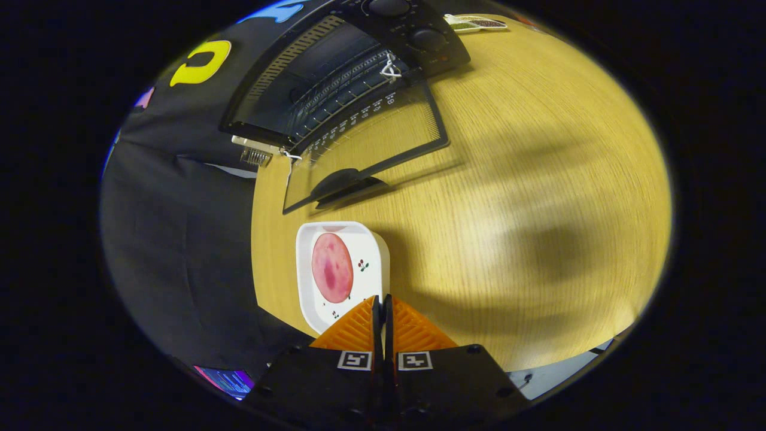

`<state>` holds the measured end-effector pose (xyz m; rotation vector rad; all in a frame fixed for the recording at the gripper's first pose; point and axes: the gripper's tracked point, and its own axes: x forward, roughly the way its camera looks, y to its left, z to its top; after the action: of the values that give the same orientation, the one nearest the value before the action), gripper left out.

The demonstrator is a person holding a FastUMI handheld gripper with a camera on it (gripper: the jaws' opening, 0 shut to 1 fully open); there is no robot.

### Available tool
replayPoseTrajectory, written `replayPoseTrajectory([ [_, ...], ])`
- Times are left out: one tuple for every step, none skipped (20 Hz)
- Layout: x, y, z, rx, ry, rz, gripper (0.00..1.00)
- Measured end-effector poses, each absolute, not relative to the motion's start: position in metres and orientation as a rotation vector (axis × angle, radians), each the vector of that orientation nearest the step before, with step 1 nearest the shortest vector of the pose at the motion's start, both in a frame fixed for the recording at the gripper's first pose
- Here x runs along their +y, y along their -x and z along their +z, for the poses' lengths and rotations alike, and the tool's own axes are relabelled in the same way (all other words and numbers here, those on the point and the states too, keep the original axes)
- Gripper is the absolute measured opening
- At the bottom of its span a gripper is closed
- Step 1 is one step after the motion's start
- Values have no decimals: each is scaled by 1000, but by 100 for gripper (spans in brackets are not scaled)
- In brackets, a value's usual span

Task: Open the toaster oven, put the food inside, and close the toaster oven door.

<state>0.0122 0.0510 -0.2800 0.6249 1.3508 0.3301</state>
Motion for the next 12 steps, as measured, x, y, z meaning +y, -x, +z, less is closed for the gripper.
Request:
replayPoseTrajectory([
  [56,-17,-275,1332,-651,322,2],
  [61,-24,-271,1311,-677,309,2],
  [66,-30,-267,1287,-706,297,2],
  [69,-38,-263,1266,-732,285,2],
  [73,-45,-260,1242,-758,272,2],
  [76,-50,-256,1224,-779,260,2],
  [77,-57,-254,1198,-801,243,2],
  [77,-64,-251,1173,-820,224,2],
  [79,-70,-249,1149,-835,205,2],
  [78,-78,-247,1123,-850,182,2],
  [79,-84,-246,1101,-867,162,2],
  [79,-89,-245,1082,-886,141,2],
])
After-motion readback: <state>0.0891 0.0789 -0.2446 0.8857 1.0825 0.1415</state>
